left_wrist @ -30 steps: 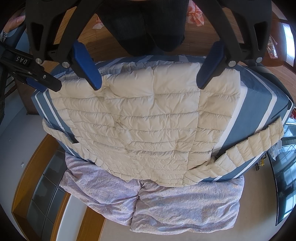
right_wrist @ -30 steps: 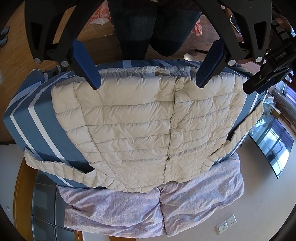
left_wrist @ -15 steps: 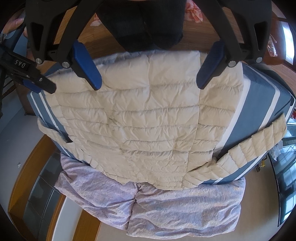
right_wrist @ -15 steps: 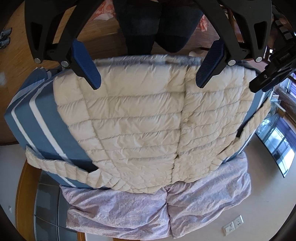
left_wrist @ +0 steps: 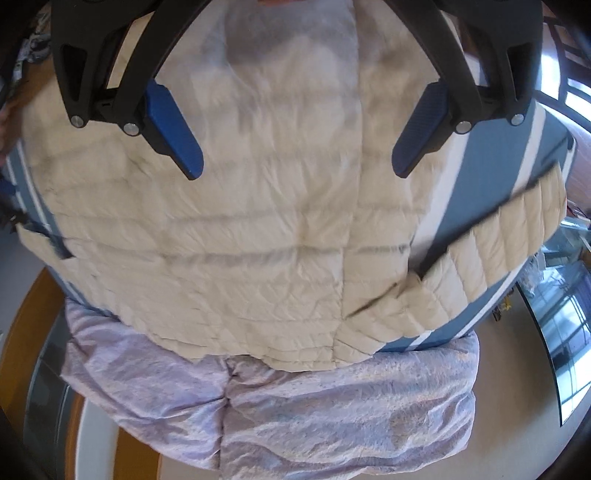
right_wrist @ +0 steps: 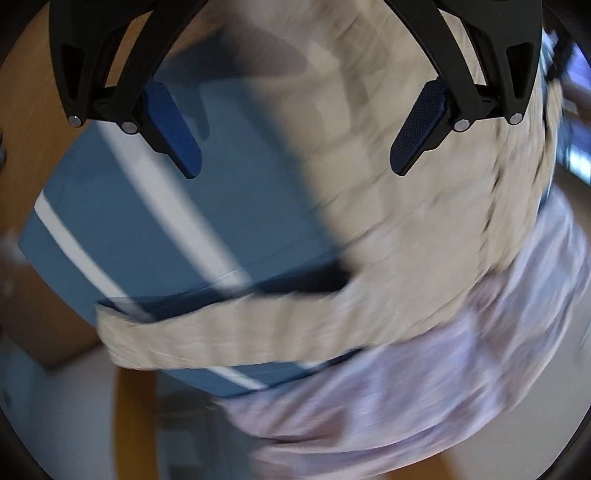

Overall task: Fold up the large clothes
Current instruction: 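Grasp the jacket sleeve cuff with the right gripper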

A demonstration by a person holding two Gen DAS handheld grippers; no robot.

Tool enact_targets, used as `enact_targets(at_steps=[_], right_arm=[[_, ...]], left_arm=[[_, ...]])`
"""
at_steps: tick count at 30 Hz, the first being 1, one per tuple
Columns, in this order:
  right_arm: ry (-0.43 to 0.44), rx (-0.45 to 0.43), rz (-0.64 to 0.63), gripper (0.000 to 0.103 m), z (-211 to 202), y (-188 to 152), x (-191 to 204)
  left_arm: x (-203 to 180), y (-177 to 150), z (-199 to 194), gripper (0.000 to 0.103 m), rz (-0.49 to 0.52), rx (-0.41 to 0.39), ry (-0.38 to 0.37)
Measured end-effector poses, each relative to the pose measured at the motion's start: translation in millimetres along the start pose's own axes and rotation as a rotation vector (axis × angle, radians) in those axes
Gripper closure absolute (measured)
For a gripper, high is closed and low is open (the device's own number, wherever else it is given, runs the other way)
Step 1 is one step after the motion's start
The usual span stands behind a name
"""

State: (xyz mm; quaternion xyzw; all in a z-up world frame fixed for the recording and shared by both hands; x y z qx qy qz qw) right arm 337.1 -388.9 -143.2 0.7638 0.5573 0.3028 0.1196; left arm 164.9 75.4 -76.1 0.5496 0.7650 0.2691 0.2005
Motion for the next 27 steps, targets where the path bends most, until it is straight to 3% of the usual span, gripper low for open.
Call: enact_targets(at_steps=[6, 10, 20, 22, 24, 27], right_arm=[[-0.093, -0.053, 0.251, 0.01, 16.1, 69.5, -87.3], [-0.158, -0.078, 0.344, 0.012, 24.7, 95.7, -122.4], [-0.214, -0.012, 0.438, 0.033, 62.1, 107.7, -158.0], [-0.246, -0.031, 0.416, 0.039, 61.8, 108.3, -156.1], [-0.272, -0.031, 0.394, 0.057, 63.9, 110.1, -152.6], [-0.234, -0.02, 0.377, 0.081, 66.6, 110.7, -146.3]], left_arm=[[7.3, 20.2, 36.6, 0.002, 0.014, 0.028, 0.041], [11.3, 26.6, 54.7, 0.002, 0.018, 0.035, 0.069], [24.5, 24.0, 80.0, 0.002, -0.001, 0.061, 0.123], [27.7, 21.8, 80.8, 0.002, -0.008, 0.06, 0.132], [31.1, 19.7, 81.2, 0.002, -0.017, 0.057, 0.141], [35.4, 16.2, 82.4, 0.002, -0.032, 0.052, 0.155]])
Point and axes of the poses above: each gripper's, at about its wrist camera, not at the fingertips, and z roughly the way its jaws point, x to its left, y to its top, the point moved 5 cm from there along z, roughly the way its jaws point
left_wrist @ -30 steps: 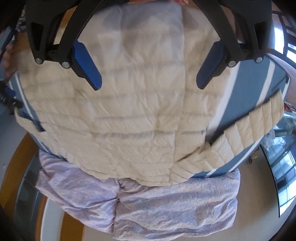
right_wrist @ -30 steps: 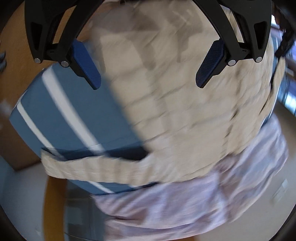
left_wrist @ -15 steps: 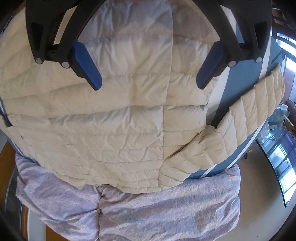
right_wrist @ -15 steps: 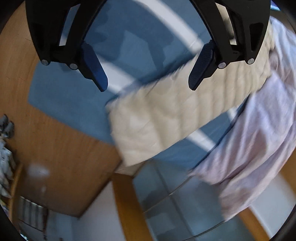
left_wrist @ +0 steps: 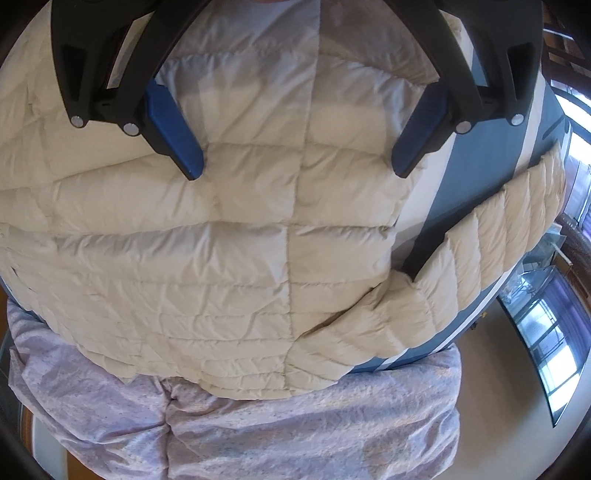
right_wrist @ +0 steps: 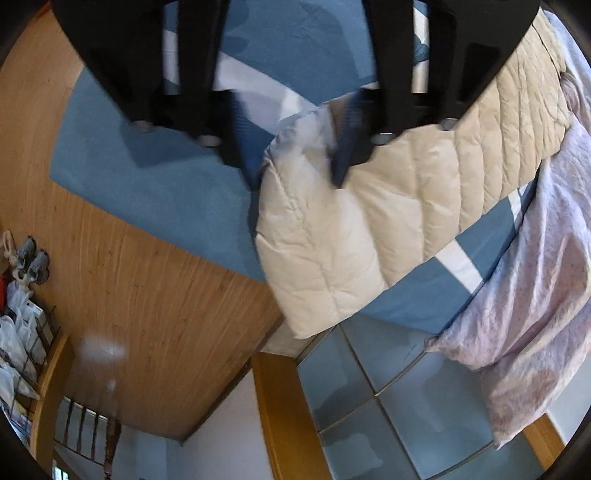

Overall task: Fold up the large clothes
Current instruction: 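Grasp the jacket sleeve cuff with the right gripper, then lay the sleeve across the jacket back and open the right gripper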

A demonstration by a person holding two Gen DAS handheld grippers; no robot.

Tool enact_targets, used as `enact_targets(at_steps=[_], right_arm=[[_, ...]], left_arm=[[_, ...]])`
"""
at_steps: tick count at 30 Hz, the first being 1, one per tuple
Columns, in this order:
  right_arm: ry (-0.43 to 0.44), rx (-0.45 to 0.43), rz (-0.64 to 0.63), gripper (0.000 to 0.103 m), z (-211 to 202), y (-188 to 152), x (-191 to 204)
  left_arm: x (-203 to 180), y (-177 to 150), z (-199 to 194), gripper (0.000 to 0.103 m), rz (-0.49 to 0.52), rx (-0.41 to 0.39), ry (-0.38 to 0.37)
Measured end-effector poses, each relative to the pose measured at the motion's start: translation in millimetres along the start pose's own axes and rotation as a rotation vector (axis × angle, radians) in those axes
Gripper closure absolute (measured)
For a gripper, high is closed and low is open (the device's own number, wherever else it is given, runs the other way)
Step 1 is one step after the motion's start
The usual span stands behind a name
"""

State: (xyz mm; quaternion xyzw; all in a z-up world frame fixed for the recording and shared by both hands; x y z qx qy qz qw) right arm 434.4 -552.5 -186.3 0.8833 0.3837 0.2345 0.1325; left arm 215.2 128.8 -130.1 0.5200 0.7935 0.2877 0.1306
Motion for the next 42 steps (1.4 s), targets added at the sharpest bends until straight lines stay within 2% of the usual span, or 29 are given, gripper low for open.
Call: enact_targets(at_steps=[3, 8, 12, 16, 22, 29, 37, 42], right_arm=[[-0.007, 0.003, -0.024, 0.089, -0.2, -0.8, 9.7], [-0.038, -0.022, -0.082, 0.091, -7.9, 1.4, 40.7], [-0.037, -0.061, -0.17, 0.092, -21.3, -2.0, 95.3], [0.0, -0.094, -0.303, 0.092, -36.5, -24.0, 168.4], [0.114, -0.071, -0.526, 0.092, -48.5, -95.1, 292.1], [0.227, -0.003, -0.719, 0.092, -56.3, -192.2, 393.6], [0.306, 0.074, -0.856, 0.092, -67.7, -284.5, 447.0], [0.343, 0.116, -0.901, 0.092, -72.8, -324.4, 467.4]], left_arm=[[2.3, -3.4, 1.5, 0.002, -0.008, -0.012, 0.007], [-1.3, -6.9, 1.4, 0.002, 0.007, -0.038, 0.032], [-3.1, -6.1, 4.0, 0.002, 0.015, -0.035, 0.035], [-1.2, -6.3, 6.0, 0.002, 0.0, -0.025, 0.013], [2.8, -7.6, 9.8, 0.002, -0.032, -0.008, -0.035], [4.2, -8.2, 11.0, 0.002, -0.044, -0.002, -0.057], [4.9, -8.6, 10.7, 0.002, -0.045, -0.003, -0.06], [3.8, -8.3, 10.5, 0.002, -0.046, -0.003, -0.063]])
Point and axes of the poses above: each gripper's, at about its wrist camera, not at the fingertips, and z roughly the way its jaws point, x to its left, y to its top, the point moved 5 cm from there along z, roughly the way its jaws point
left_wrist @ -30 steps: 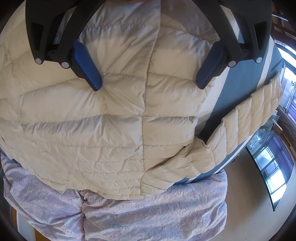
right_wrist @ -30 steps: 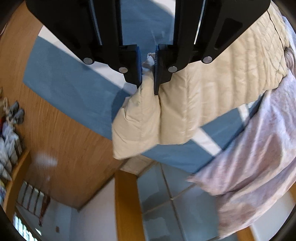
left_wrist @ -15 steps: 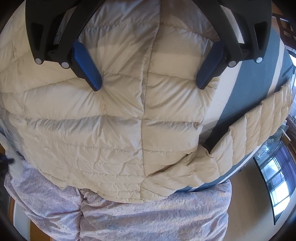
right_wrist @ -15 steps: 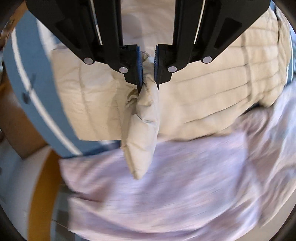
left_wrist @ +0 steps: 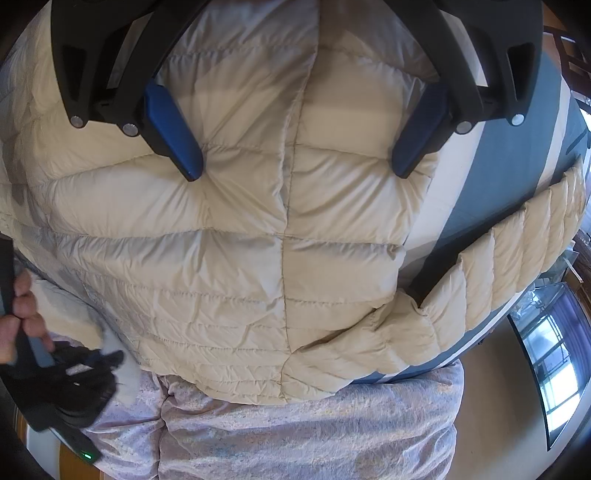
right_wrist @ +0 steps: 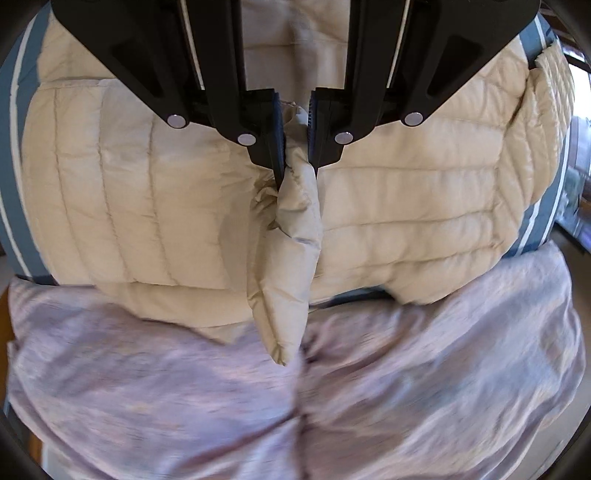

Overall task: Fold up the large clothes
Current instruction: 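Lay the sleeve across the jacket back and open the right gripper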

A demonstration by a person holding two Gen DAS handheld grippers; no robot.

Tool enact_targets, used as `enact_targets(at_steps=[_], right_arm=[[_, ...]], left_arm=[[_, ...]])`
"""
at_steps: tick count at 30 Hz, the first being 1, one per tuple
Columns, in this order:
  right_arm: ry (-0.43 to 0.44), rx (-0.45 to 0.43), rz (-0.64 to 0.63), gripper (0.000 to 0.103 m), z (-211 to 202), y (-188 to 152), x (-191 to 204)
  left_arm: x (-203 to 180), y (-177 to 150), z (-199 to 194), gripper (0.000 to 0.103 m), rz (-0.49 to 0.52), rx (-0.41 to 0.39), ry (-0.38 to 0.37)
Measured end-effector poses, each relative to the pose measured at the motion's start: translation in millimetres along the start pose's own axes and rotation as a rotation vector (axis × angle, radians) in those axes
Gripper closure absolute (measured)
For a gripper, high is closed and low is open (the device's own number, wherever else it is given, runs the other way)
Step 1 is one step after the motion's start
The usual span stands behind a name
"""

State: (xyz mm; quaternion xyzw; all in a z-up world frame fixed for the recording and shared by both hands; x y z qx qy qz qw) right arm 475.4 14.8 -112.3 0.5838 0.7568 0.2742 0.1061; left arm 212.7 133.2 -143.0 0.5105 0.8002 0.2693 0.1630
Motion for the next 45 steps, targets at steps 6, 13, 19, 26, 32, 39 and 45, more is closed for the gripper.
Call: enact_targets(at_steps=[6, 13, 19, 26, 32, 39, 45], right_arm=[[0.067, 0.023, -0.044, 0.092, 4.3, -5.6, 38.9], [0.1, 0.04, -0.113, 0.088, 8.0, -20.0, 64.5], [0.186, -0.025, -0.178, 0.05, -23.4, -20.2, 77.8], [0.086, -0.165, -0.068, 0.042, -46.8, -1.2, 30.1], [-0.023, -0.065, -0.009, 0.041, 0.8, -11.8, 3.3], [-0.075, -0.044, -0.042, 0.023, 28.8, -20.8, 10.2], [-0.121, -0.04, -0.054, 0.015, 44.1, -22.7, 9.5]], left_arm=[[0.0, -0.1, -0.1, 0.002, 0.0, 0.0, -0.004], [0.2, 0.2, 0.0, 0.002, 0.0, 0.0, -0.005], [0.2, 0.3, 0.0, 0.002, -0.001, 0.001, -0.006], [-0.1, 0.5, 0.0, 0.002, -0.001, 0.001, -0.006], [0.1, 0.8, -0.1, 0.002, -0.002, 0.001, -0.006], [0.4, 1.1, -0.2, 0.002, -0.001, 0.001, -0.006], [0.6, 1.2, -0.1, 0.002, -0.002, 0.001, -0.006]])
Point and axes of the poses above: each gripper's, at about its wrist camera, not at the fingertips, and z roughly the way its jaws point, x to its left, y to its top, the point moved 5 cm from there along z, roughly the way its jaws point
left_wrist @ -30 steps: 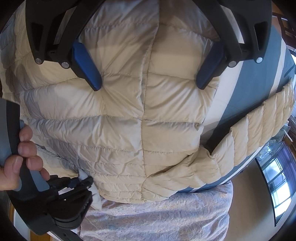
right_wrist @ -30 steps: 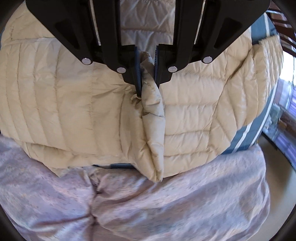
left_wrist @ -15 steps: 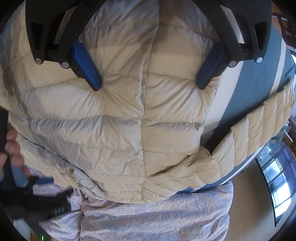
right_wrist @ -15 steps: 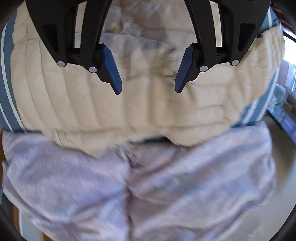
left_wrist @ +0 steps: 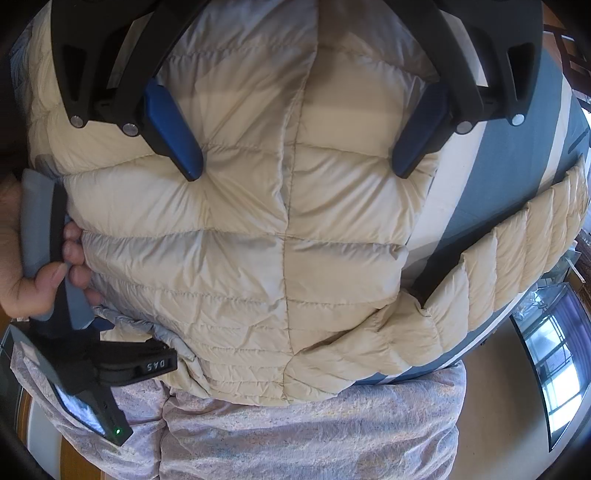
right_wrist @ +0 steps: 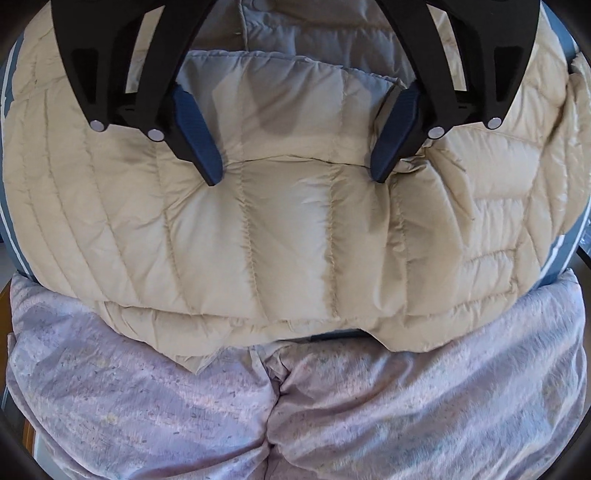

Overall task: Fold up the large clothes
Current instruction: 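Lay the sleeve across the jacket back and open the right gripper, then move the left gripper to the other sleeve and grasp its cuff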

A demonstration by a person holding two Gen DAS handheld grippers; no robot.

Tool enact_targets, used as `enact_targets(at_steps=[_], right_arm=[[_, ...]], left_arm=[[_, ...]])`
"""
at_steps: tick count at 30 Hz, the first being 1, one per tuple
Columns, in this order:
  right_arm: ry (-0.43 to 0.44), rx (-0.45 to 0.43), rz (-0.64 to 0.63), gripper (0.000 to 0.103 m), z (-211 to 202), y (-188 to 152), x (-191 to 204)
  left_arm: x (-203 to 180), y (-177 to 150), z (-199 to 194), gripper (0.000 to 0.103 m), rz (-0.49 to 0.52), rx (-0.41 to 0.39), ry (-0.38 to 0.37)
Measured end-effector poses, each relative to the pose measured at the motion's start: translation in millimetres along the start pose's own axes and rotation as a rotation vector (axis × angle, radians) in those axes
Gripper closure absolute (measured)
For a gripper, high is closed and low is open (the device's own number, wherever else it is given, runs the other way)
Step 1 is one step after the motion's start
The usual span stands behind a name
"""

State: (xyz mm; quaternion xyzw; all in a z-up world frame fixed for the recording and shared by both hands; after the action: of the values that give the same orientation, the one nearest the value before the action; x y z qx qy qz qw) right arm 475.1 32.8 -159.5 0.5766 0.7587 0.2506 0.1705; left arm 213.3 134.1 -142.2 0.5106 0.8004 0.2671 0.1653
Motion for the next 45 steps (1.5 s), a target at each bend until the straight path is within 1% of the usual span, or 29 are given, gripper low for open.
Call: enact_targets(at_steps=[3, 6, 17, 19, 21, 23, 26, 30, 33, 35, 38, 42, 45], right_arm=[[-0.027, -0.025, -0.006, 0.009, 4.7, -0.1, 0.3], [-0.032, -0.045, 0.007, 0.004, 6.7, -2.0, -1.4], [-0.035, -0.055, 0.017, 0.001, 5.4, -0.7, -2.6], [-0.035, -0.055, 0.02, 0.001, 6.1, -0.5, -3.2], [-0.034, -0.055, 0.021, 0.001, 6.6, -0.1, -3.1], [-0.033, -0.055, 0.021, 0.001, 5.8, -0.5, -2.9], [-0.035, -0.056, 0.025, 0.001, 5.7, -0.1, -3.0], [-0.037, -0.055, 0.028, 0.001, 6.7, 0.5, -2.8], [-0.035, -0.056, 0.027, 0.001, 6.4, 0.1, -3.1], [-0.036, -0.057, 0.026, 0.001, 6.5, 0.0, -3.2], [-0.035, -0.057, 0.027, 0.001, 6.5, -0.1, -3.3], [-0.035, -0.057, 0.028, 0.001, 6.7, 0.2, -3.0], [-0.035, -0.058, 0.028, 0.001, 6.6, 0.0, -3.3]], left_arm=[[-0.3, 0.1, -0.1, 0.002, -0.001, 0.0, -0.001], [-0.7, 0.4, -0.2, 0.002, -0.001, 0.0, -0.001], [-0.3, 0.6, -0.5, 0.002, 0.0, 0.0, -0.003], [-0.4, 0.4, -1.8, 0.002, -0.001, 0.0, -0.016], [1.5, 0.1, -4.7, 0.002, -0.001, -0.001, -0.024], [7.5, 0.7, -9.5, 0.002, -0.009, -0.012, -0.016], [24.2, 5.3, -20.0, 0.002, -0.031, -0.034, 0.002], [59.3, 17.2, -31.1, 0.002, -0.059, -0.057, 0.064], [94.9, 24.0, -39.2, 0.002, -0.091, -0.082, 0.141], [115.7, 27.8, -42.0, 0.002, -0.124, -0.082, 0.176], [142.0, 31.2, -48.4, 0.002, -0.183, -0.094, 0.192], [165.4, 32.8, -53.4, 0.002, -0.203, -0.107, 0.255], [184.0, 30.9, -57.1, 0.002, -0.235, -0.108, 0.273]])
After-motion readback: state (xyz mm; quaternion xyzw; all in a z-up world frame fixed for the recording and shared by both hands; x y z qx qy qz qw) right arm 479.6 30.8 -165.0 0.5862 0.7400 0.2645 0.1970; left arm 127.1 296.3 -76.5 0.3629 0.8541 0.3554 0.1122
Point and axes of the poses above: each gripper's, at about its wrist camera, not at the fingertips, and z roughly the way its jaws point, x to its left, y to its top, the point moved 5 cm from there along z, roughly the way its jaws point
